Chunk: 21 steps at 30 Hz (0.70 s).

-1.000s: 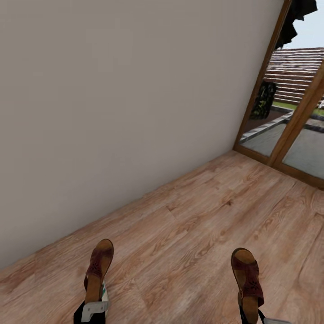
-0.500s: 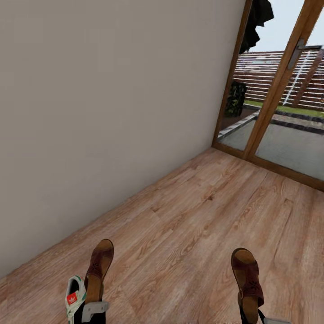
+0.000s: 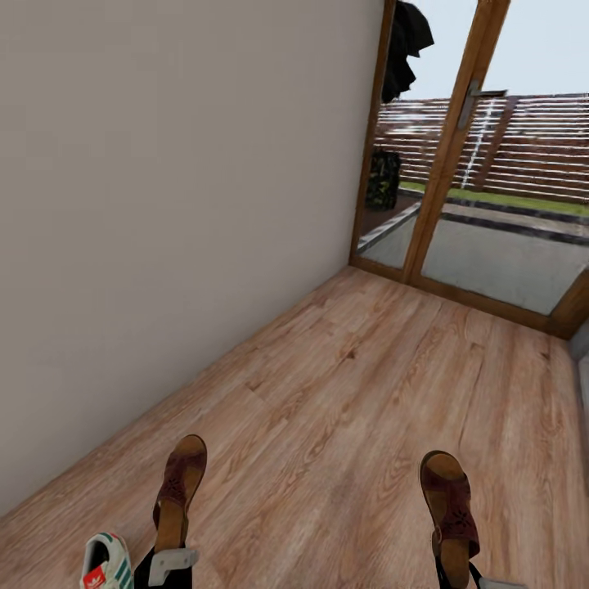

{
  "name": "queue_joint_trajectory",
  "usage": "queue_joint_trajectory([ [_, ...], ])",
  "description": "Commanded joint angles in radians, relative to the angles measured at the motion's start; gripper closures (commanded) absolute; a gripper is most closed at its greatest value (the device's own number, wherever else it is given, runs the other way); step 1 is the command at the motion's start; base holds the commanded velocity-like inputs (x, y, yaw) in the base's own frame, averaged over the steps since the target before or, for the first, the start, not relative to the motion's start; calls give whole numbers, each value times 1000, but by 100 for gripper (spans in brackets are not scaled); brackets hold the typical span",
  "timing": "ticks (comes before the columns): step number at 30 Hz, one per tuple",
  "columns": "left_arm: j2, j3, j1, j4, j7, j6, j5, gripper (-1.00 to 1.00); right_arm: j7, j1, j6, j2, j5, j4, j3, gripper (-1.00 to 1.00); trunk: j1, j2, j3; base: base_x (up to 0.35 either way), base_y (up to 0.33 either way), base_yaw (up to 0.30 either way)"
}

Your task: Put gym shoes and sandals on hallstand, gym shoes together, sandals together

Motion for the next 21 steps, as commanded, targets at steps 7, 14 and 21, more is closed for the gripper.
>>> queue_joint_trajectory([
  [7, 0, -3, 0, 0, 3, -3, -3, 100, 8, 0, -1, 2, 6, -1, -6, 100, 0, 0, 6, 0, 0, -265],
  [14, 0, -4, 0, 0, 2, -3, -6, 100, 8, 0, -1, 2, 6, -1, -6, 100, 0, 0, 14, 0, 0, -237],
  [21, 0, -4, 0, 0, 1, -3, -7, 100, 9, 0, -1, 2, 6, -1, -6, 100, 0, 0, 23, 1, 0, -225],
])
